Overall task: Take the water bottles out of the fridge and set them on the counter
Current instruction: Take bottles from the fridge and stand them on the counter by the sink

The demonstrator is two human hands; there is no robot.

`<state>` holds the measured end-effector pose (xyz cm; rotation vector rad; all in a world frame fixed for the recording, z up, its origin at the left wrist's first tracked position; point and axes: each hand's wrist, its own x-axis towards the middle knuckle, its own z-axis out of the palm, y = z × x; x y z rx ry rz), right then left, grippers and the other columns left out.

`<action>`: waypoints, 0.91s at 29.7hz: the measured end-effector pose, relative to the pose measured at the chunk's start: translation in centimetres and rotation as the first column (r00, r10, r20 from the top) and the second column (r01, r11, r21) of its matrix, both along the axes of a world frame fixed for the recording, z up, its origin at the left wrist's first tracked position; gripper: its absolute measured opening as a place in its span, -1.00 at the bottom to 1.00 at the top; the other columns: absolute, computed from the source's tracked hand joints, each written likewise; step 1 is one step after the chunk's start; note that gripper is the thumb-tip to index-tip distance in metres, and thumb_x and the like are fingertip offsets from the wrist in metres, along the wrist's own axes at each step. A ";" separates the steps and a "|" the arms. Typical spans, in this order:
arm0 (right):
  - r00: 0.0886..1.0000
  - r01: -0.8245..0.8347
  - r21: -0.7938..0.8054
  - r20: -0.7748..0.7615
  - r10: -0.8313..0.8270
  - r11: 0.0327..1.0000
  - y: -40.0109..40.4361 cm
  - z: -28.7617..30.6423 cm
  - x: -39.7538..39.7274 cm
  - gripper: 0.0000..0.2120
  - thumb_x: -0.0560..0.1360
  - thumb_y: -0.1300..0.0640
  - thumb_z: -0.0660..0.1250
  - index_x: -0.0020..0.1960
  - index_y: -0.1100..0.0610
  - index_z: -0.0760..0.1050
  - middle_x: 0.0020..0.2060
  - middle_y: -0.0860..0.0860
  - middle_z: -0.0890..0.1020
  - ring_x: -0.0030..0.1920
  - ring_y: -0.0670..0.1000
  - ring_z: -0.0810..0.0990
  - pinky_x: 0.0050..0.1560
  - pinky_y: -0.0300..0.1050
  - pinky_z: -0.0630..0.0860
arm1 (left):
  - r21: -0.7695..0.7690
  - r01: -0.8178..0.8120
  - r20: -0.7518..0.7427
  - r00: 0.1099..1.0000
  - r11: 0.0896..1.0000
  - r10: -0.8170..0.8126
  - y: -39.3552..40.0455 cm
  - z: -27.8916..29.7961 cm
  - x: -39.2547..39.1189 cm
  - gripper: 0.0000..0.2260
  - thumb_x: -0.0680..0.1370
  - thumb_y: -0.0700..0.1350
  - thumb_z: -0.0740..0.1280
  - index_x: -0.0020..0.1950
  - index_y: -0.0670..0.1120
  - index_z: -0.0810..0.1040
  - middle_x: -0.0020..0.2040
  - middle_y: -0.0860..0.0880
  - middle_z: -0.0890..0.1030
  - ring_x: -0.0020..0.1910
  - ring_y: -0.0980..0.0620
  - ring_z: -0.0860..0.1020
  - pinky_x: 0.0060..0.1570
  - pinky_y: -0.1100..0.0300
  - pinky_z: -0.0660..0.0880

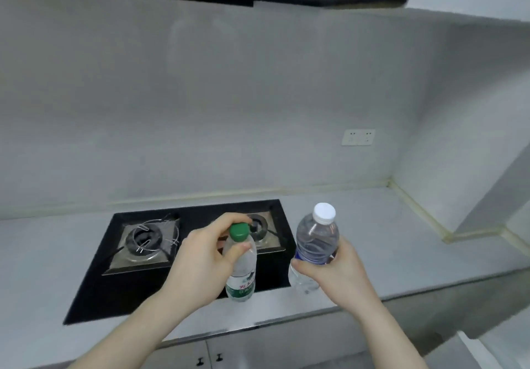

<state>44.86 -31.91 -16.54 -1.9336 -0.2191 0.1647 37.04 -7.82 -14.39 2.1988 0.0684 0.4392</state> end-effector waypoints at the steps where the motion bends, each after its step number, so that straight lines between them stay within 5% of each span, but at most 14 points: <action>1: 0.999 -0.033 -0.001 -0.006 0.033 0.999 1.5 -0.1 0.1 -0.59 0.32 0.21 0.67 0.07 -0.02 0.61 -0.11 -0.21 0.74 -0.10 -0.22 0.70 -0.08 -0.32 0.54 | -0.009 -0.037 -0.013 0.999 0.999 0.037 1.2 -0.3 -0.8 -0.67 0.56 -0.05 0.48 0.19 0.32 0.52 0.06 0.29 0.66 0.06 0.18 0.65 0.13 0.02 0.61; 10: 0.911 -0.411 -0.034 -0.052 0.409 0.911 14.4 -2.1 2.1 -0.57 0.33 0.16 0.66 0.09 -0.06 0.57 -0.10 -0.18 0.73 -0.08 -0.21 0.70 -0.05 -0.31 0.55 | -0.023 -0.379 -0.089 0.922 0.925 0.376 10.7 -2.7 -5.7 -0.67 0.55 -0.08 0.49 0.19 0.28 0.53 0.03 0.26 0.68 0.04 0.18 0.66 0.13 0.02 0.62; 18: 0.717 -0.695 -0.004 -0.084 0.692 0.719 26.0 -3.6 4.6 -0.49 0.33 0.20 0.65 0.17 -0.10 0.54 -0.05 -0.13 0.74 -0.05 -0.19 0.71 -0.13 -0.39 0.56 | -0.013 -0.657 -0.096 0.751 0.754 0.653 17.4 -3.6 -8.7 -0.70 0.55 -0.12 0.49 0.14 0.23 0.53 0.04 0.27 0.66 0.06 0.19 0.63 0.13 0.03 0.61; 27: 0.438 -0.899 -0.052 -0.089 0.895 0.435 36.7 -5.2 3.9 -0.62 0.33 0.19 0.56 0.06 -0.03 0.52 -0.20 -0.03 0.68 -0.14 -0.01 0.70 -0.06 -0.06 0.63 | -0.044 -0.875 -0.096 0.483 0.481 0.870 20.6 -4.3 -14.0 -0.70 0.54 -0.14 0.49 0.10 0.22 0.54 0.03 0.23 0.65 0.01 0.19 0.63 0.07 0.04 0.62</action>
